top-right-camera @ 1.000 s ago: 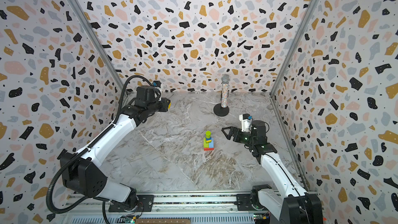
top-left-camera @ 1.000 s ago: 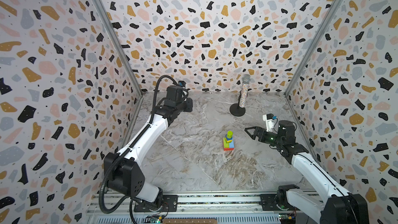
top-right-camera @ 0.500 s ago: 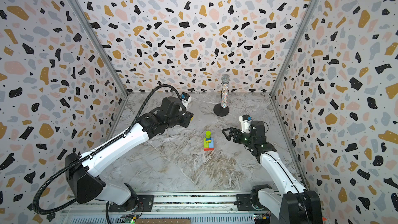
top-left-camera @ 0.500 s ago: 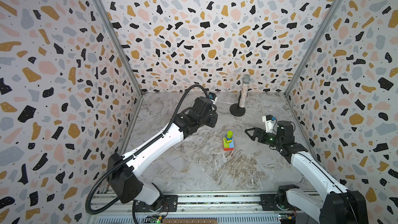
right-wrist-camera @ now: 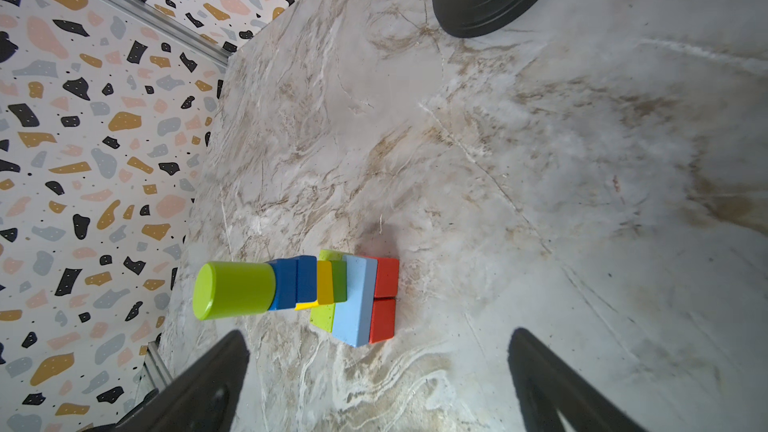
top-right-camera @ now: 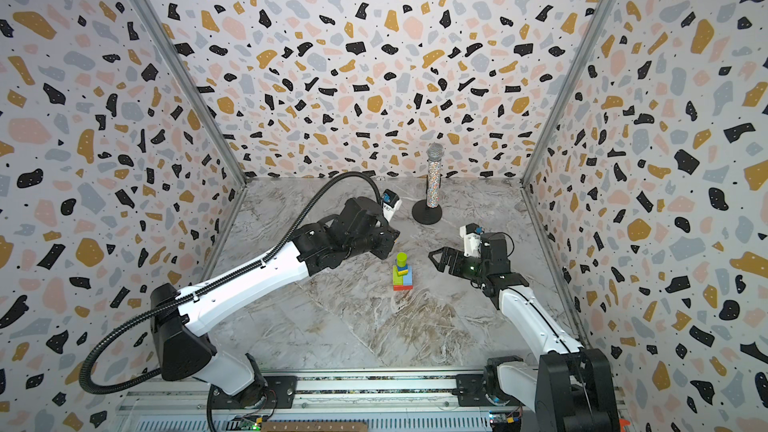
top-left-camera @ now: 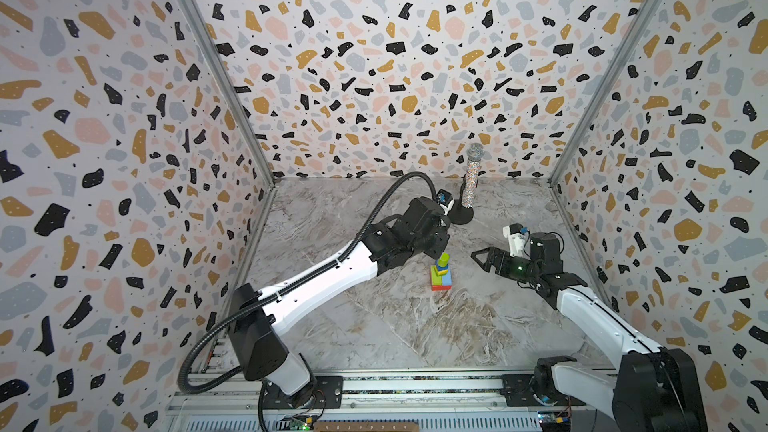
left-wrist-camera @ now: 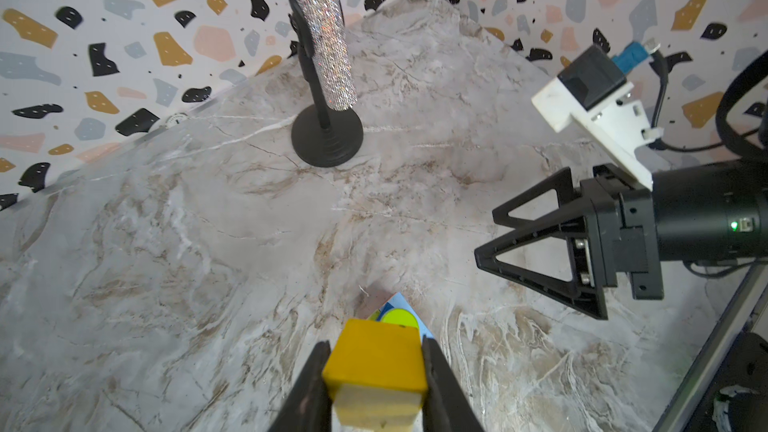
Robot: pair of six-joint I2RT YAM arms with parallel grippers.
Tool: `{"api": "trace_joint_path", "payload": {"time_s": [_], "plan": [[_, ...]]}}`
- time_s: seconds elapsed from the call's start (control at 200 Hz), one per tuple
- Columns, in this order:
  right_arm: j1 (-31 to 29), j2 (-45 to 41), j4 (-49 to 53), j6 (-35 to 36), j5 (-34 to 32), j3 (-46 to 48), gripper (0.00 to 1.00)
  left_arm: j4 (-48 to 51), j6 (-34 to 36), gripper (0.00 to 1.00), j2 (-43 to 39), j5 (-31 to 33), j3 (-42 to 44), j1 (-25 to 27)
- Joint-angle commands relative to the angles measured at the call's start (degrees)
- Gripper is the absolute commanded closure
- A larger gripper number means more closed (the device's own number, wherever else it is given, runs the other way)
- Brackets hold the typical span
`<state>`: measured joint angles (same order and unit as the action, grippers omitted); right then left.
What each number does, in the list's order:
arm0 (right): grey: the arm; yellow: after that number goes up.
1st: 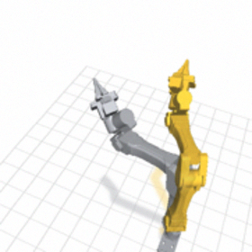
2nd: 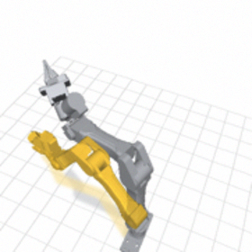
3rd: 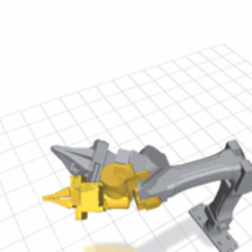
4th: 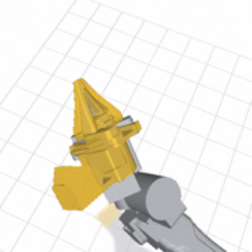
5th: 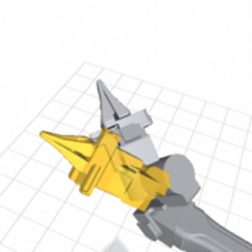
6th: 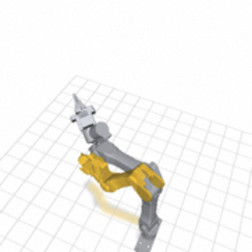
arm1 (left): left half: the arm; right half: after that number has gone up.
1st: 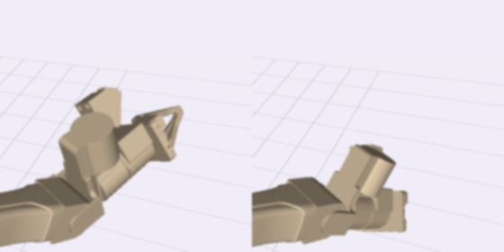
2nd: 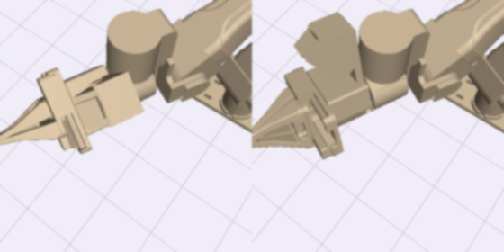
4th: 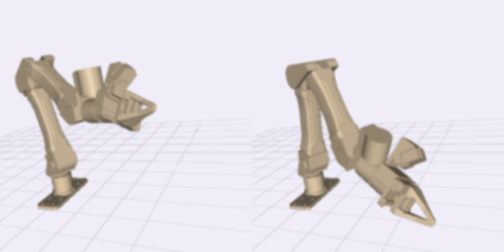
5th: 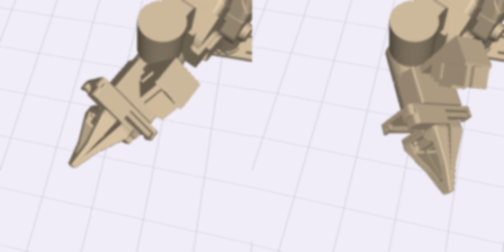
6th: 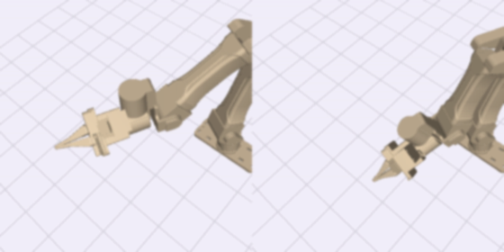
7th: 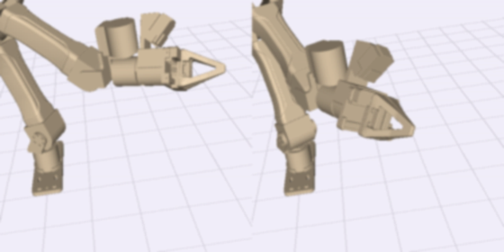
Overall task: Build the wood block tower
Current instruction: 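Carry the yellow wedge block with the left gripper over the tower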
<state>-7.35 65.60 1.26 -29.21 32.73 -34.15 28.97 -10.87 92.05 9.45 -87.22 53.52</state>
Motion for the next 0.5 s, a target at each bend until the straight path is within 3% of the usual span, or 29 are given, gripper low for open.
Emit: {"api": "trace_joint_path", "payload": {"time_s": [0.0, 0.496], "plan": [[0.24, 0.51, -1.58, 0.55, -0.12, -1.56, 0.01, -0.24, 1.77, 0.74, 1.35, -0.79, -2.66, 0.32], [0.02, 3.92, -6.25, -0.37, 0.85, 0.62, 0.01, 6.44, 5.19, 0.74, 7.88, -1.79, -7.88, 2.76]]}}
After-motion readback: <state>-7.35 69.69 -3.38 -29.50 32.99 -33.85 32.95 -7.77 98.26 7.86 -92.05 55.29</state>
